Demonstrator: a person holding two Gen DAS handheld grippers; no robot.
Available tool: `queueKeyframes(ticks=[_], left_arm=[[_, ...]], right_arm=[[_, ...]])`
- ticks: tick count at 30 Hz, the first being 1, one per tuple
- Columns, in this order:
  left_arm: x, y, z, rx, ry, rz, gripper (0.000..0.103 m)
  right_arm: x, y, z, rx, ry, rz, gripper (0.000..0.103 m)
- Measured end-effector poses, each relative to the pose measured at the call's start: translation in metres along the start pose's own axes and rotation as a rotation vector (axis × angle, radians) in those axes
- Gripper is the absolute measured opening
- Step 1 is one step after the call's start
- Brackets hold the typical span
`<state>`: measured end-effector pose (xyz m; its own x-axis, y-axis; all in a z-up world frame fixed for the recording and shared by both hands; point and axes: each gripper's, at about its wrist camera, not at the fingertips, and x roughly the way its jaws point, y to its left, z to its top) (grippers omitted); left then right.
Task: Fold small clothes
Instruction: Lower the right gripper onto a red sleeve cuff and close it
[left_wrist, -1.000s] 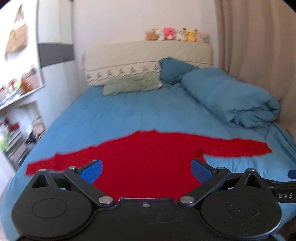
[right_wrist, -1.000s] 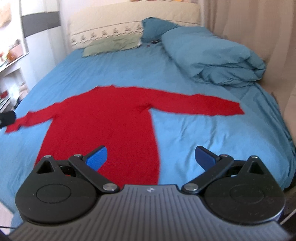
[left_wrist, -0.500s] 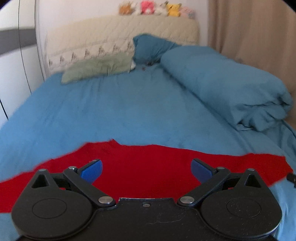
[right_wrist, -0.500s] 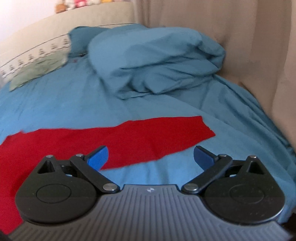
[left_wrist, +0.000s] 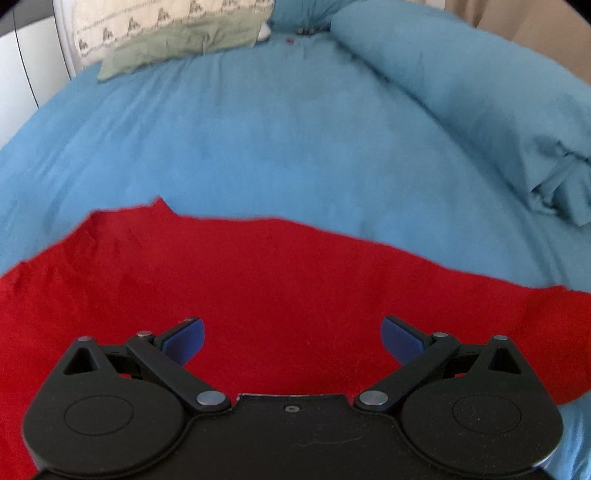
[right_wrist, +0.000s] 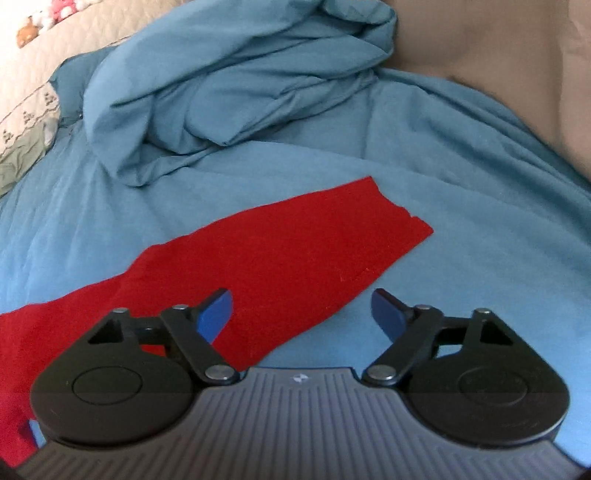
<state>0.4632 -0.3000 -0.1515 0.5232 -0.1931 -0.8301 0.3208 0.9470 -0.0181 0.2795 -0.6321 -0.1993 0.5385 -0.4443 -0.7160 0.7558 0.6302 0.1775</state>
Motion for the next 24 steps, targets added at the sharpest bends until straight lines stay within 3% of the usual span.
queueKeyframes(ticks=[8, 10, 12, 14, 20, 24], left_arm=[[0.041, -0.012, -0.008, -0.004, 0.084, -0.002, 0.103], [0.046, -0.015, -0.008, -0.015, 0.075, 0.005, 0.103], [0.05, -0.018, -0.006, -0.003, 0.067, 0.018, 0.103], [0.054, -0.022, -0.007, 0.021, 0.064, 0.028, 0.103], [0.042, -0.012, -0.002, 0.03, 0.037, -0.019, 0.103], [0.005, 0.015, 0.01, 0.012, -0.022, -0.037, 0.103]], right_arm=[[0.024, -0.027, 0.002, 0.188, -0.044, -0.006, 0.068], [0.026, -0.033, 0.006, 0.219, -0.06, -0.009, 0.058], [0.029, -0.035, 0.011, 0.216, -0.062, -0.027, 0.034], [0.032, -0.039, 0.019, 0.218, -0.046, -0.019, 0.026], [0.01, -0.022, 0.033, 0.183, -0.071, 0.026, 0.023], [-0.023, 0.02, 0.05, 0.115, -0.109, 0.144, 0.023]])
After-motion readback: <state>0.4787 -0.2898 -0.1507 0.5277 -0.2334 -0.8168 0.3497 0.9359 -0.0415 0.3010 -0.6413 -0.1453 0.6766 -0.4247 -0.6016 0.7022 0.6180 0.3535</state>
